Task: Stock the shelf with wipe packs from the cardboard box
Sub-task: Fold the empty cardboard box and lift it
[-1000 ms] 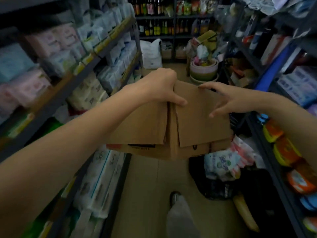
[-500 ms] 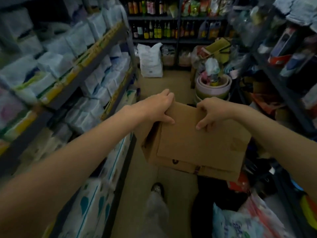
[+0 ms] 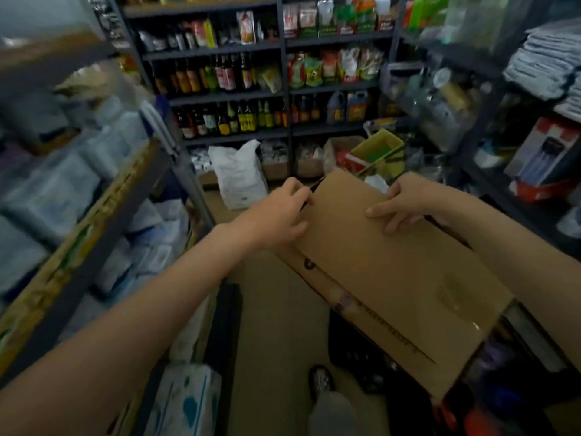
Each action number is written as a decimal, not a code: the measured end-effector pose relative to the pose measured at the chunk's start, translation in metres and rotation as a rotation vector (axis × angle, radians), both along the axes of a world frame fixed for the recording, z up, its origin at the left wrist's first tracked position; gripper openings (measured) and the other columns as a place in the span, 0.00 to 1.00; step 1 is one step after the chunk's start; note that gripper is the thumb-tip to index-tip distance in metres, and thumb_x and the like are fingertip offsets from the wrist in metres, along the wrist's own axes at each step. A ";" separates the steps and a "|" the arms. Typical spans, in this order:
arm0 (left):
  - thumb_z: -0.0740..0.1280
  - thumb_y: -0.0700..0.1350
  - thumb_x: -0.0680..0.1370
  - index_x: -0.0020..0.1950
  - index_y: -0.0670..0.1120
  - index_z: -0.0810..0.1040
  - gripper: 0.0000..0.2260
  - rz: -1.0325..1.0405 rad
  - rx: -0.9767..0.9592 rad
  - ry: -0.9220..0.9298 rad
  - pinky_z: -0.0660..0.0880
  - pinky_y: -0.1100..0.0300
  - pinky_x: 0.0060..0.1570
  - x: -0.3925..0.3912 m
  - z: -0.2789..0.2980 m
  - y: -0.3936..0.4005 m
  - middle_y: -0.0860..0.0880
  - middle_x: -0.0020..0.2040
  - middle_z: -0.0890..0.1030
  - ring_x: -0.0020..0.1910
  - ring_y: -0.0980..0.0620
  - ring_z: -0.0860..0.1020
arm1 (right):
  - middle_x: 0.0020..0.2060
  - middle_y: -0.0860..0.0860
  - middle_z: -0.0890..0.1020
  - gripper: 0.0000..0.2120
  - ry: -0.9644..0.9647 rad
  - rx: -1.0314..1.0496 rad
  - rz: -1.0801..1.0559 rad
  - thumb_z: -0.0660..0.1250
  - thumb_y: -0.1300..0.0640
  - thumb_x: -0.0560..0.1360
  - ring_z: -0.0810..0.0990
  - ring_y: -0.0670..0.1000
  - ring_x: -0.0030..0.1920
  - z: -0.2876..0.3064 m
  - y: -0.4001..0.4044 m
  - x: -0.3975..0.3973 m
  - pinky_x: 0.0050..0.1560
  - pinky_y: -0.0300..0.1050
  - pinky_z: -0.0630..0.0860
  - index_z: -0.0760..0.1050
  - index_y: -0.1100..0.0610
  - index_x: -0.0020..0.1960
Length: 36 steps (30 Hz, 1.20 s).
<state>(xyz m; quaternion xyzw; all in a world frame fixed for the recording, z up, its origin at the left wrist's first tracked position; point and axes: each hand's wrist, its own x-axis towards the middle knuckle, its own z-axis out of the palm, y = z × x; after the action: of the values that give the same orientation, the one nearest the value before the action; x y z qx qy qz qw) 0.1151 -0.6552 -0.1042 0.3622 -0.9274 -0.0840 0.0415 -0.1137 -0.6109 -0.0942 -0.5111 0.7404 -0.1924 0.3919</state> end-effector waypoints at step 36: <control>0.61 0.51 0.78 0.56 0.47 0.73 0.10 -0.018 -0.108 -0.298 0.61 0.53 0.63 -0.412 -0.104 -1.021 0.47 0.55 0.75 0.57 0.46 0.69 | 0.43 0.48 0.76 0.12 0.380 -0.158 0.048 0.72 0.52 0.70 0.78 0.51 0.50 -0.133 -0.988 -0.323 0.45 0.43 0.72 0.69 0.52 0.48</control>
<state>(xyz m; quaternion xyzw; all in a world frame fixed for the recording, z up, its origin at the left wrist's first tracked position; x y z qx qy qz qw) -0.2971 -1.6766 -0.2080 0.3595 -0.9297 0.0205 -0.0778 -0.4366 -1.5989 -0.2272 -0.5849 0.7712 -0.1403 0.2084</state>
